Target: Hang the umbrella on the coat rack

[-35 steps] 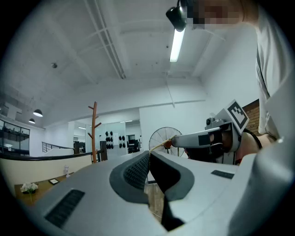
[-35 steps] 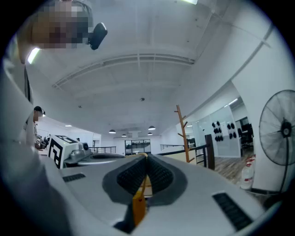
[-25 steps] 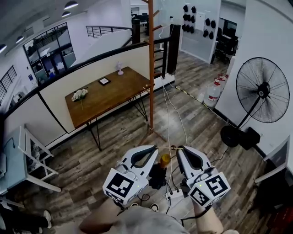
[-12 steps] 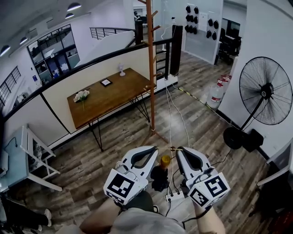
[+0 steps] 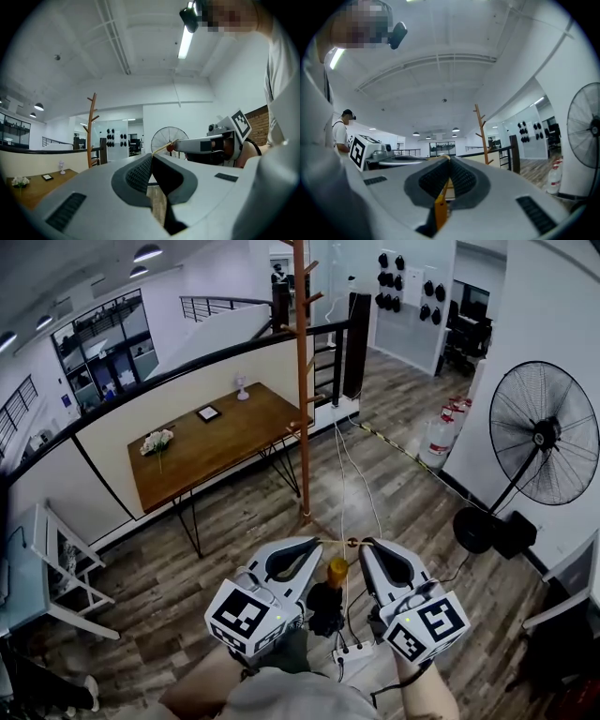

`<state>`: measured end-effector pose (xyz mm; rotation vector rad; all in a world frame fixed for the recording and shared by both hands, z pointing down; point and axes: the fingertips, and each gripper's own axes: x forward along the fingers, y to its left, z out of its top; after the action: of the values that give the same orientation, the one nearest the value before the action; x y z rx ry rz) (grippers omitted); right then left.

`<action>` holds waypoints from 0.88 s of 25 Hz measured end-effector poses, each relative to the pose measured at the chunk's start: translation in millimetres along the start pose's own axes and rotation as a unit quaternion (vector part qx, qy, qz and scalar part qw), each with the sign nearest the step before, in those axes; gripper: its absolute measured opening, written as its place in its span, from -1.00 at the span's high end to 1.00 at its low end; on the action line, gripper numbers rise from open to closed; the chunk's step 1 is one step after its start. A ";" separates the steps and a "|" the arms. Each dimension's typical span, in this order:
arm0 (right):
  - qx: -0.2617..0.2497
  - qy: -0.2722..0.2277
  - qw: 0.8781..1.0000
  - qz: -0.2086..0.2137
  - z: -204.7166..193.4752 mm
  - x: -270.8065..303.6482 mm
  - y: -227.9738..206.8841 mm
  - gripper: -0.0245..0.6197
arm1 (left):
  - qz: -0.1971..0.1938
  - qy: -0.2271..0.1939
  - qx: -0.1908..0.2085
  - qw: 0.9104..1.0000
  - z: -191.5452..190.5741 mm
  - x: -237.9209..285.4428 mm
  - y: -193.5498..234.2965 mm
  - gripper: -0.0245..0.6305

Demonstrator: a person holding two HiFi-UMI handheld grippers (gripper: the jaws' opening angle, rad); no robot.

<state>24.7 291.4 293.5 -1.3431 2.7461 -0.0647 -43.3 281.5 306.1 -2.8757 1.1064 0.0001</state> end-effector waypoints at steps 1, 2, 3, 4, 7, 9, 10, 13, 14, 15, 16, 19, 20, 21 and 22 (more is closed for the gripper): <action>0.000 0.001 1.000 -0.001 -1.2 6.4 -6.1 0.90 | -0.001 0.000 0.002 1.000 -1.4 6.0 5.6 0.91; 0.000 0.002 1.000 -0.001 -2.7 13.2 -12.7 0.90 | -0.001 0.001 0.004 1.000 -2.7 12.5 11.6 0.91; 0.001 0.003 1.000 -0.002 -4.2 20.2 -19.9 0.90 | -0.001 0.002 0.007 1.000 -4.7 19.5 17.9 0.91; 0.001 0.004 1.000 -0.004 -5.6 27.4 -27.4 0.90 | -0.002 0.003 0.009 1.000 -7.2 27.0 24.1 0.91; 0.004 0.005 1.000 -0.011 -7.7 51.7 -51.1 0.90 | -0.008 0.003 0.007 1.000 -10.8 50.5 45.2 0.91; 0.007 0.006 1.000 -0.013 -6.6 72.5 -65.7 0.90 | -0.010 0.002 0.006 1.000 -9.2 66.2 64.6 0.91; 0.006 0.007 1.000 -0.013 -5.1 84.1 -72.9 0.90 | -0.010 0.002 0.006 1.000 -8.2 74.6 75.7 0.91; 0.002 0.009 1.000 -0.014 1.2 122.9 -96.4 0.90 | -0.012 0.003 0.004 1.000 -6.4 101.8 112.5 0.91; 0.002 0.010 1.000 -0.014 3.0 136.9 -104.8 0.90 | -0.013 0.003 0.004 1.000 -6.0 111.1 125.3 0.91; 0.002 0.011 1.000 -0.016 4.7 151.0 -113.3 0.90 | -0.016 0.003 0.004 1.000 -5.2 120.3 138.0 0.91; 0.002 0.011 1.000 -0.017 6.2 165.0 -121.8 0.90 | -0.019 0.003 0.003 1.000 -4.3 129.4 150.4 0.91; 0.003 0.008 1.000 -0.022 10.8 206.4 -146.9 0.90 | -0.028 0.002 -0.002 1.000 -3.1 156.8 188.0 0.91; 0.004 0.007 1.000 -0.022 11.9 220.1 -154.9 0.90 | -0.030 0.001 -0.003 1.000 -2.2 165.8 201.0 0.91; 0.003 0.007 1.000 -0.023 12.7 233.9 -162.7 0.90 | -0.032 0.001 -0.004 0.999 -1.5 174.7 214.3 0.91; 0.003 0.006 1.000 -0.024 13.1 247.4 -170.5 0.90 | -0.033 0.001 -0.004 0.999 -1.3 183.4 227.3 0.91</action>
<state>8.7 -8.6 279.2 -1.4108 2.7222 -0.0842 -59.4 -9.8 290.6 -2.9179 1.0128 -0.0009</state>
